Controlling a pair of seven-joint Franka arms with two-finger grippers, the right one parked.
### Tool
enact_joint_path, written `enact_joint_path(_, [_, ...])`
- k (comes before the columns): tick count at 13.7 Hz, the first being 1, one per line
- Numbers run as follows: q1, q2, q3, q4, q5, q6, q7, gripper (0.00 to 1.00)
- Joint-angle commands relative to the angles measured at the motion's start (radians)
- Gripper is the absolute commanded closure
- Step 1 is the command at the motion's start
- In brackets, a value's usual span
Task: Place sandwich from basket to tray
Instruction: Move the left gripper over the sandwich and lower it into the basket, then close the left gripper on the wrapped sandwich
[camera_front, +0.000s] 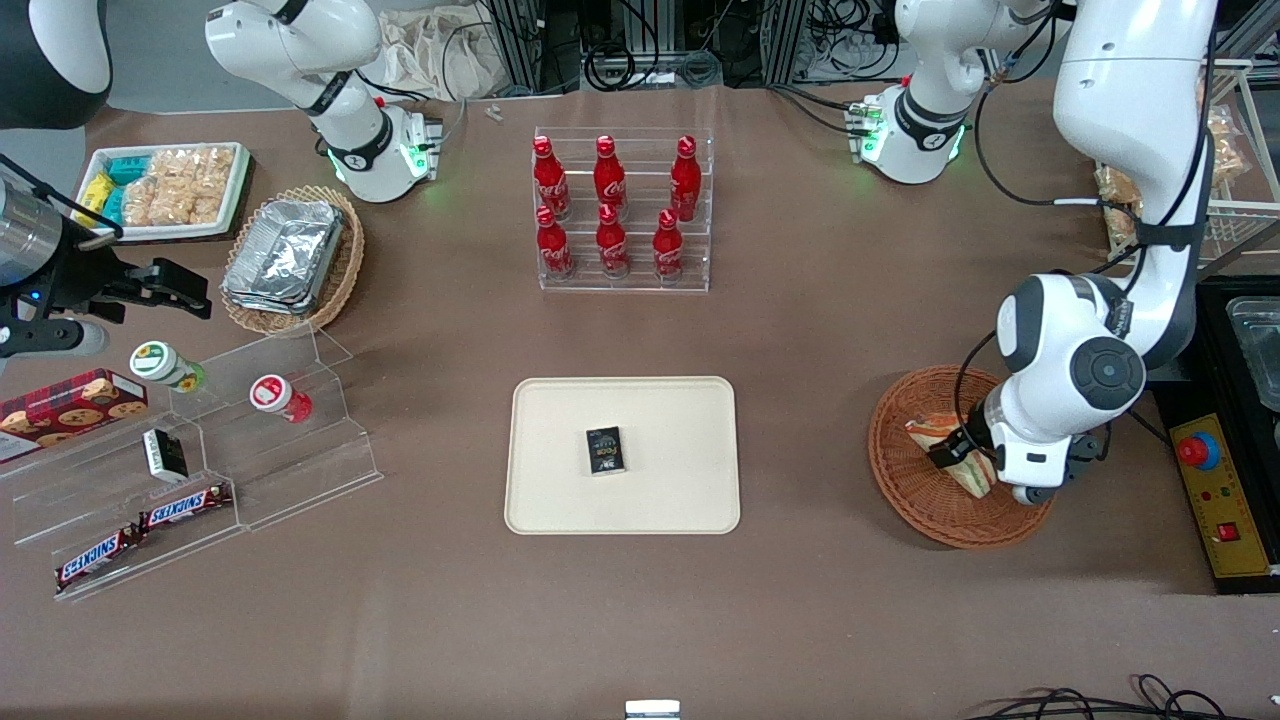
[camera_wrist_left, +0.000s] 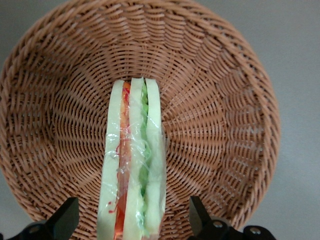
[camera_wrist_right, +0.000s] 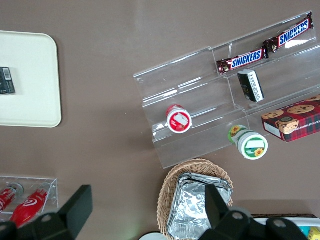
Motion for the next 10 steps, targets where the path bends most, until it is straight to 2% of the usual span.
enact_joint_path(1, [-0.004, 0.011, 0.005, -0.009, 0.021, 0.026, -0.03, 0.01])
enact_joint_path(10, [-0.004, 0.062, 0.005, -0.011, 0.05, 0.072, -0.047, 0.01])
